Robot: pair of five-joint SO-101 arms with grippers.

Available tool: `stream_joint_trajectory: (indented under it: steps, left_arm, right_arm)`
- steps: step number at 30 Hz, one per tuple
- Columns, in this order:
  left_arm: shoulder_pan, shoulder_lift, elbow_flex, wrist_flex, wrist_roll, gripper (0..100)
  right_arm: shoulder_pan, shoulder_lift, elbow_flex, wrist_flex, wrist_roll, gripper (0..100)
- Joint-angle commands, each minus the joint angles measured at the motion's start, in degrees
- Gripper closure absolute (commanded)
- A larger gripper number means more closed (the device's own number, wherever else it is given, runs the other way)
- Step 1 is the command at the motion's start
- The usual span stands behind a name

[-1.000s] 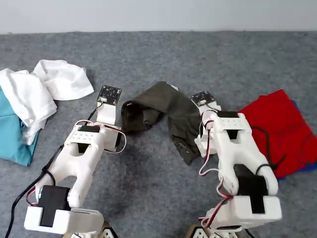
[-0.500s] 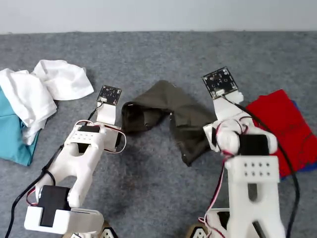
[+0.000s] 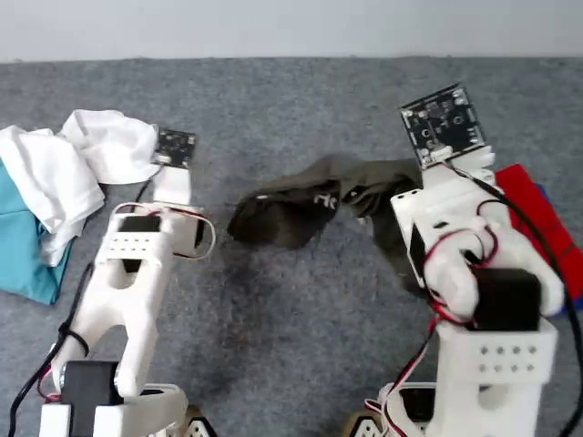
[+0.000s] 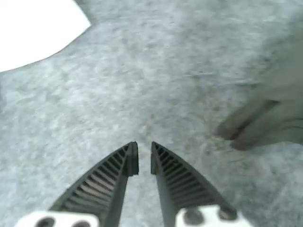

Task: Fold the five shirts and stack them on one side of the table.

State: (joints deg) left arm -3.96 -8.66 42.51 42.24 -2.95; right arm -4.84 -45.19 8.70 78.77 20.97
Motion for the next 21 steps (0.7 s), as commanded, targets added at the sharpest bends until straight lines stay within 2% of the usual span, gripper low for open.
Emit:
stream_joint_trajectory:
  steps: [1,4,6,13,16,19,21]
  left_arm:
    - [-1.14,-2.29,-1.98,0.53,0.35,95]
    - [-1.05,-2.20,-1.98,0.53,0.35,95]
    - [-0.97,-2.20,-1.27,0.26,0.35,95]
    - [-0.62,-2.20,0.31,1.14,0.44,95]
    - [4.04,-2.29,-0.40,10.29,0.53,94]
    - [10.99,-2.29,-1.98,22.86,0.44,88]
    - [12.57,-2.29,-3.56,26.73,0.44,84]
  right_arm:
    - [-2.07,-1.71,-12.57,5.41,-0.70,98.8]
    - [-3.65,-1.71,-22.07,9.19,-1.05,98.8]
    - [-5.41,-1.63,-26.73,11.30,-3.87,98.8]
    - [-14.46,4.62,-28.84,12.09,-6.07,98.8]
    - [-14.73,8.04,-29.89,11.91,-5.98,98.8]
    - [-12.18,11.91,-29.71,11.56,-5.98,98.8]
    - [-11.56,14.81,-29.71,10.59,-5.98,98.8]
